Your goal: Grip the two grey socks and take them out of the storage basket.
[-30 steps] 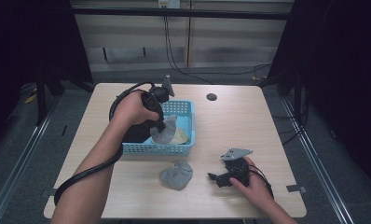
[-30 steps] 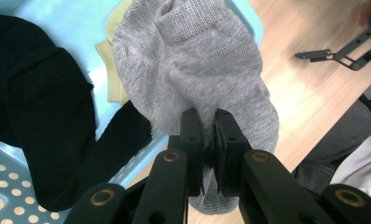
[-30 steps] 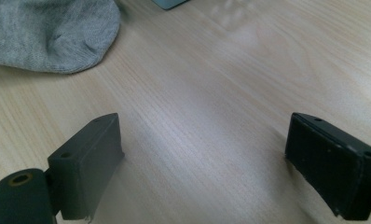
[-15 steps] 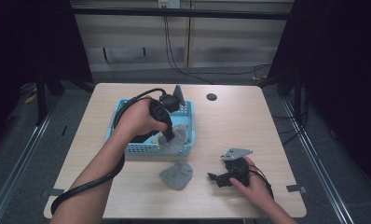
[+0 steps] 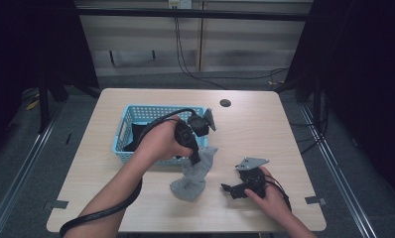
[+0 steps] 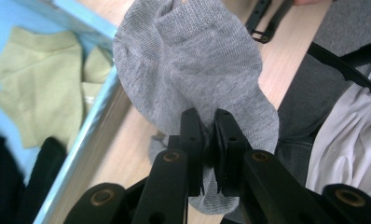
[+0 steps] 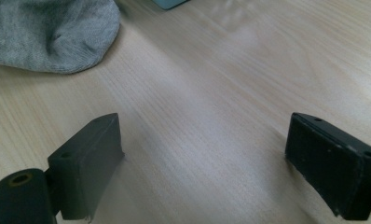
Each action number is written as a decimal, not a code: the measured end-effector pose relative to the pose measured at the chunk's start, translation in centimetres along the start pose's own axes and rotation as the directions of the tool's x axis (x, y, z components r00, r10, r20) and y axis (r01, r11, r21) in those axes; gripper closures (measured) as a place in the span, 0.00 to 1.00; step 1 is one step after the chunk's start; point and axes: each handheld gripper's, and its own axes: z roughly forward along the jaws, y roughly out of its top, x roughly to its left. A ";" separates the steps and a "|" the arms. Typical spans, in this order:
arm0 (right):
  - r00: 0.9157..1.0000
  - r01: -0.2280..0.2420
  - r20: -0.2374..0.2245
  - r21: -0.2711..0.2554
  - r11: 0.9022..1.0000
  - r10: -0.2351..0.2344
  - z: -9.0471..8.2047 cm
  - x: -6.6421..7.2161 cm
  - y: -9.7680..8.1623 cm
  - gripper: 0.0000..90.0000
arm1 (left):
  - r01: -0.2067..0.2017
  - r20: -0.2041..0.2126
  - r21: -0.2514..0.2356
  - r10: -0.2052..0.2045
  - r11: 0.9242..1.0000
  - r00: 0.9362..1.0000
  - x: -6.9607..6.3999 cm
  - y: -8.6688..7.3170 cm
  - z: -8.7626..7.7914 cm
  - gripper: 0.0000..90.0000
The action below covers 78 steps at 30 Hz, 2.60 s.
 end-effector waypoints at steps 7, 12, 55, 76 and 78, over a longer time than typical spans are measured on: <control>1.000 -0.001 0.000 0.001 1.000 0.001 0.0 0.0 0.0 0.12 | -0.037 0.016 -0.002 0.037 0.999 0.999 -1.1 0.1 1.9 0.93; 1.000 -0.003 0.000 0.002 1.000 0.003 0.0 0.0 0.0 0.12 | -0.053 0.018 0.021 0.053 0.998 0.998 -1.5 0.0 3.5 0.92; 1.000 0.001 0.000 0.003 1.000 -0.001 0.0 0.0 0.0 0.12 | 0.137 -0.011 -0.130 -0.139 0.982 0.990 1.0 -8.0 7.0 0.38; 1.000 0.001 0.000 0.004 1.000 -0.001 0.0 0.0 0.0 0.12 | 0.219 -0.058 -0.207 -0.236 0.954 0.970 4.1 -13.7 7.4 0.34; 1.000 0.001 0.000 0.004 1.000 -0.001 0.0 0.0 0.0 0.12 | 0.219 -0.063 -0.215 -0.237 0.952 0.969 4.5 -14.1 7.6 0.34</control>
